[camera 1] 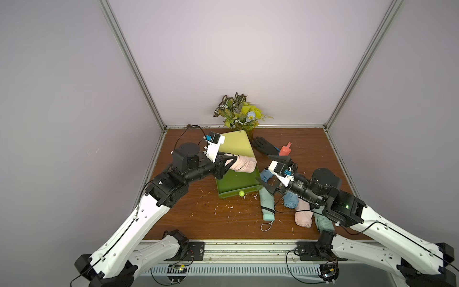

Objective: Place the umbrella in the drawer by color
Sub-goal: Place the umbrella in the drawer.

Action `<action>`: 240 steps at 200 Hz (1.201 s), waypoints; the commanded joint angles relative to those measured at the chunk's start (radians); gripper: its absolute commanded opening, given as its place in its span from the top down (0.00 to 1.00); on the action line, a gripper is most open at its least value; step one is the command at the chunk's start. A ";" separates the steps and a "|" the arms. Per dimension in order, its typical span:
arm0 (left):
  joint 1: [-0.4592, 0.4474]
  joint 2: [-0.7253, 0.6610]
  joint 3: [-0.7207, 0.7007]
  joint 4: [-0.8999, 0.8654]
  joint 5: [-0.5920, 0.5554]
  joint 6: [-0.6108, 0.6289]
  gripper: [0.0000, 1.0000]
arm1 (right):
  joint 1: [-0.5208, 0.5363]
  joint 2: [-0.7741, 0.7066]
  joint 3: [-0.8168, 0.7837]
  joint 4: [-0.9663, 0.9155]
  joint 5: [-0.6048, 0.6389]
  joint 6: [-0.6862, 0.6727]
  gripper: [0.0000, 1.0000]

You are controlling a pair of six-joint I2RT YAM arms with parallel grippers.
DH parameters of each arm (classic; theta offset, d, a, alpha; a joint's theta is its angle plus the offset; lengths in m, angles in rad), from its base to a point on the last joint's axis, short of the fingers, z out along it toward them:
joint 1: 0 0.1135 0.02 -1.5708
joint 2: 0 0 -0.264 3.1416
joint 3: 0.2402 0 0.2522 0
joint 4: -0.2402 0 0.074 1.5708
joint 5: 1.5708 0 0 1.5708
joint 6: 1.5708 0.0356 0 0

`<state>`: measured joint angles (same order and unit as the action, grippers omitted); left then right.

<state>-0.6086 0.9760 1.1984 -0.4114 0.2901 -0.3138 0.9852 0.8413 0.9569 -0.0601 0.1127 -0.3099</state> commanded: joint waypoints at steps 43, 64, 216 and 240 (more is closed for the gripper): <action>-0.008 0.005 -0.144 0.184 0.056 -0.127 1.00 | 0.000 -0.065 -0.029 0.050 0.240 0.229 0.06; -0.007 -0.013 -0.186 0.192 0.025 -0.132 1.00 | 0.000 -0.080 -0.038 0.053 0.248 0.267 0.06; -0.009 -0.197 -0.429 0.447 -0.131 -0.271 0.11 | 0.000 -0.011 -0.009 -0.019 0.204 0.359 0.08; -0.008 -0.207 -0.371 0.370 -0.168 -0.234 0.08 | 0.000 -0.007 0.002 -0.062 0.220 0.387 0.08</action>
<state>-0.6090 0.7864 0.7544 0.0177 0.1799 -0.5987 0.9852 0.8394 0.9096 -0.0956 0.3107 0.0349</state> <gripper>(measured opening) 0.912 0.923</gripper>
